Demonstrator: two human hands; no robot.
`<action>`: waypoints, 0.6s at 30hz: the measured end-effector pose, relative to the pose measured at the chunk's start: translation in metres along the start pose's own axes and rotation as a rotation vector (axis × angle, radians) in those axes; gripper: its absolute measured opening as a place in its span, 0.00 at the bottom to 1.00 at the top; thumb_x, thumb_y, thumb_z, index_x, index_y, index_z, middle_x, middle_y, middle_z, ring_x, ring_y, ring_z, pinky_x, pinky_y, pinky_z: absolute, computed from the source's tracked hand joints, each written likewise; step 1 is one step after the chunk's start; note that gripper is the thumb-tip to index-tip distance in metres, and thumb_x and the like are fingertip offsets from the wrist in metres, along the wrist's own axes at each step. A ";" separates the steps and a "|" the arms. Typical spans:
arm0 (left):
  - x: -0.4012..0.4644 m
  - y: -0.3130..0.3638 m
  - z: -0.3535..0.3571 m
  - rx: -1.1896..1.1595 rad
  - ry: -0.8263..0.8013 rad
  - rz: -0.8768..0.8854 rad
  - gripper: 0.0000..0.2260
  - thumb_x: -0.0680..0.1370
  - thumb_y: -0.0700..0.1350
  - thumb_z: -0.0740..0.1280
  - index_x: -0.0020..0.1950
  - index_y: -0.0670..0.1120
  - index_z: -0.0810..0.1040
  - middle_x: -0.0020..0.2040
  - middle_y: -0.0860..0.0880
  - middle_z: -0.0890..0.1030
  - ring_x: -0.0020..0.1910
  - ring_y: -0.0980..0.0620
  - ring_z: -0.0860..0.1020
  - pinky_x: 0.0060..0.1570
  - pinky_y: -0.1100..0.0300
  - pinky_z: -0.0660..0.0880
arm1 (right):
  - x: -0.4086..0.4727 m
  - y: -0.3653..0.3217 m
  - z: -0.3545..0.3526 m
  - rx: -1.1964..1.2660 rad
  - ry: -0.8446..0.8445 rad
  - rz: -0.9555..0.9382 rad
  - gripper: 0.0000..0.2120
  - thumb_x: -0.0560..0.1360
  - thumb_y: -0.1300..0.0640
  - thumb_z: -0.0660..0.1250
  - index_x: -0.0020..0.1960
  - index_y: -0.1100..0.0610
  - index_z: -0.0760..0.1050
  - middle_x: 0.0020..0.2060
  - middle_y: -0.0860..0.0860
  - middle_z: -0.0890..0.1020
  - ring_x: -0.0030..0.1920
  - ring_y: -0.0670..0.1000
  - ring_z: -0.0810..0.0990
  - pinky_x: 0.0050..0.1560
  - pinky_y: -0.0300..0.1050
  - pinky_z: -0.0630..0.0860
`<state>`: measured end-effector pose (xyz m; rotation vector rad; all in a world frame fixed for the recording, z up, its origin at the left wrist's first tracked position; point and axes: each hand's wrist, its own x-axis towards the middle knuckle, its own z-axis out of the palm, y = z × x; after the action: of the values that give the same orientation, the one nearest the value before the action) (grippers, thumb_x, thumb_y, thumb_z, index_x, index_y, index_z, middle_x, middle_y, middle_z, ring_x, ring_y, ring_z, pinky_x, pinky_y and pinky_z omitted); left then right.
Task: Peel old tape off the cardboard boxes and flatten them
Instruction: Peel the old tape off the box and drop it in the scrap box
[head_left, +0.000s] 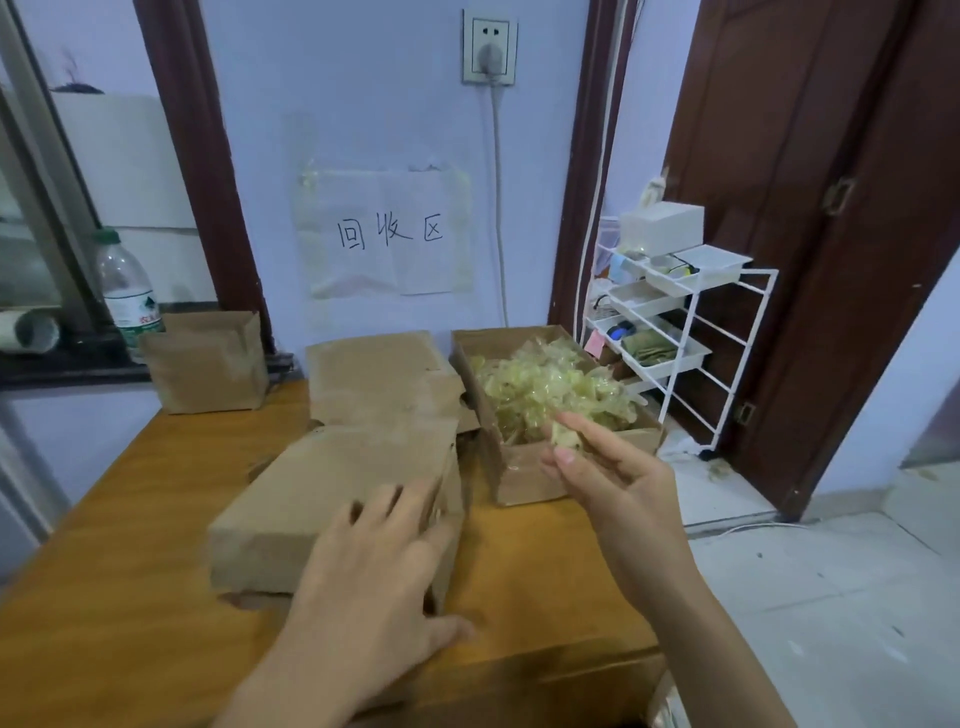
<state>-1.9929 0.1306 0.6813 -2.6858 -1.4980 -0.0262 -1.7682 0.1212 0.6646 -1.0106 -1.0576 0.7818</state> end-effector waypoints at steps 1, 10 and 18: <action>0.003 0.000 0.000 -0.085 -0.064 -0.023 0.42 0.71 0.78 0.63 0.80 0.59 0.63 0.81 0.56 0.54 0.78 0.49 0.57 0.75 0.47 0.62 | 0.004 0.002 -0.004 0.029 -0.004 0.019 0.17 0.75 0.52 0.74 0.64 0.46 0.84 0.64 0.51 0.84 0.65 0.53 0.83 0.67 0.55 0.79; 0.093 0.009 -0.031 -0.979 0.431 0.065 0.16 0.80 0.48 0.73 0.64 0.64 0.82 0.52 0.64 0.84 0.50 0.61 0.82 0.49 0.68 0.78 | 0.041 0.004 -0.004 0.042 -0.091 0.018 0.17 0.81 0.67 0.67 0.68 0.56 0.80 0.60 0.54 0.83 0.58 0.57 0.86 0.54 0.42 0.83; 0.185 -0.006 -0.023 -1.070 0.423 0.032 0.06 0.78 0.43 0.76 0.47 0.56 0.88 0.42 0.59 0.87 0.44 0.57 0.84 0.51 0.56 0.81 | 0.122 0.015 -0.007 -0.430 -0.025 -0.196 0.06 0.77 0.59 0.76 0.53 0.54 0.86 0.41 0.46 0.87 0.42 0.44 0.85 0.45 0.37 0.81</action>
<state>-1.8998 0.2894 0.7130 -3.0109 -1.5337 -1.7065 -1.7237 0.2334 0.6890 -1.2358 -1.3583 0.4141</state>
